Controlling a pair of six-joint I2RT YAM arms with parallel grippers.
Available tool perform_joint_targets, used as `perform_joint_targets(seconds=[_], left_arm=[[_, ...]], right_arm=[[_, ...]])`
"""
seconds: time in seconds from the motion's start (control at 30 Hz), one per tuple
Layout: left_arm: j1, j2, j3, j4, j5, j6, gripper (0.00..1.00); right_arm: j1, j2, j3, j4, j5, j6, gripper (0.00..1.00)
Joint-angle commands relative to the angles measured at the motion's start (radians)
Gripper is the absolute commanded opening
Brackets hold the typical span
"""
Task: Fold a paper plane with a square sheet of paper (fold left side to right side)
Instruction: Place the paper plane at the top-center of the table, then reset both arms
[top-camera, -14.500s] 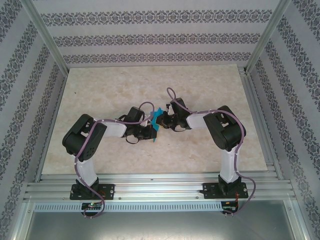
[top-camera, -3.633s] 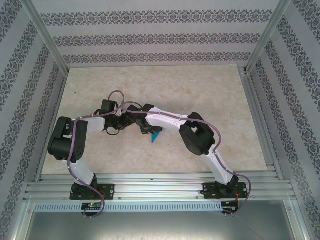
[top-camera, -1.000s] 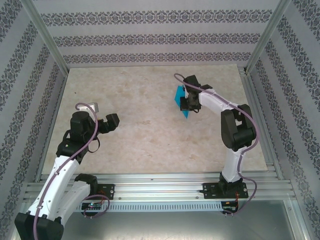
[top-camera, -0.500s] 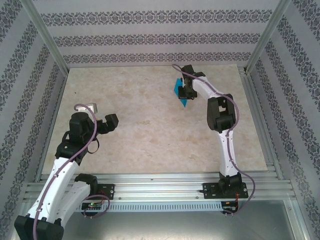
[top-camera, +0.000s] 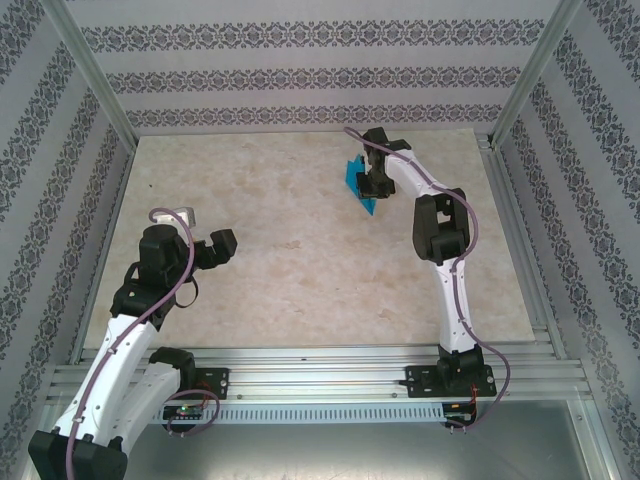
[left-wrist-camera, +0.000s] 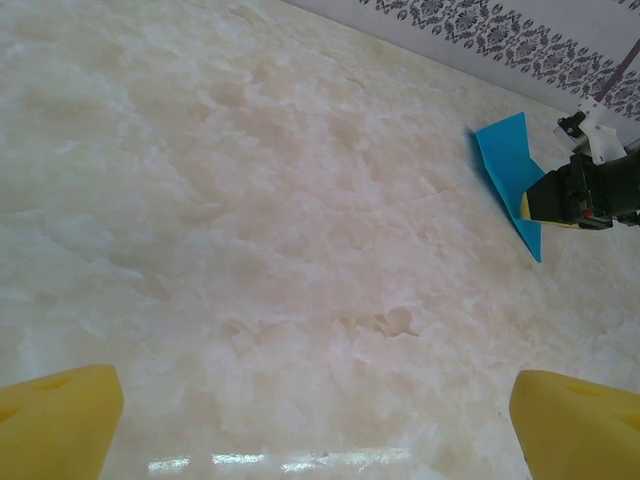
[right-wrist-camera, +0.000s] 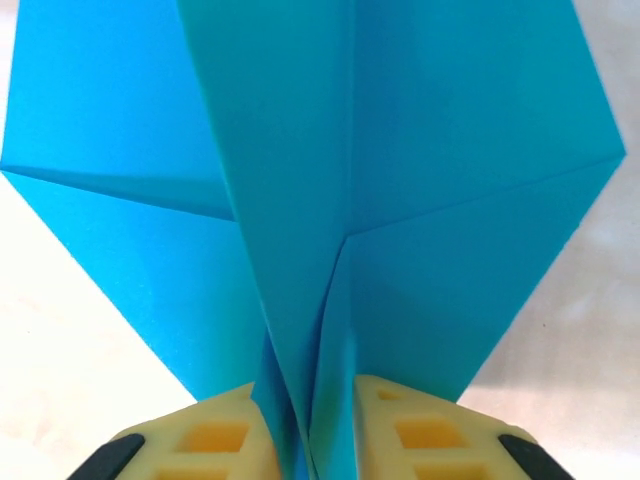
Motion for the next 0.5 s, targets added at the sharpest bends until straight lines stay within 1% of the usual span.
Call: perform_joint_targets(seconds=[0.0,0.1,0.17,0.27,0.33,0.47], left_arm=[[0.01,0.008,0.026,-0.001,0.007,0.018,1.0],[0.01,0.017,0.035,0.012,0.009,0.01,1.0],[0.01,0.022,0.04,0.029,0.008,-0.002,1.0],[0.01,0.036,0.052,0.058,-0.005,-0.008,1.0],[0.01,0.05,0.059,0.078,-0.034,-0.014,1.0],[0.01,0.084,0.054,0.164,-0.135,-0.011,1.0]], right_arm=[[0.005,-0.097,0.017,-0.05,0.006,-0.015,0.3],[0.019,-0.188,-0.009,-0.078,0.017,-0.019,0.39],[0.032,-0.283,-0.068,-0.071,0.037,-0.016,0.43],[0.034,-0.466,-0.231,0.0,0.044,0.008,0.46],[0.033,-0.597,-0.35,0.055,0.055,0.023,0.48],[0.027,-0.872,-0.63,0.163,0.155,0.043,0.52]])
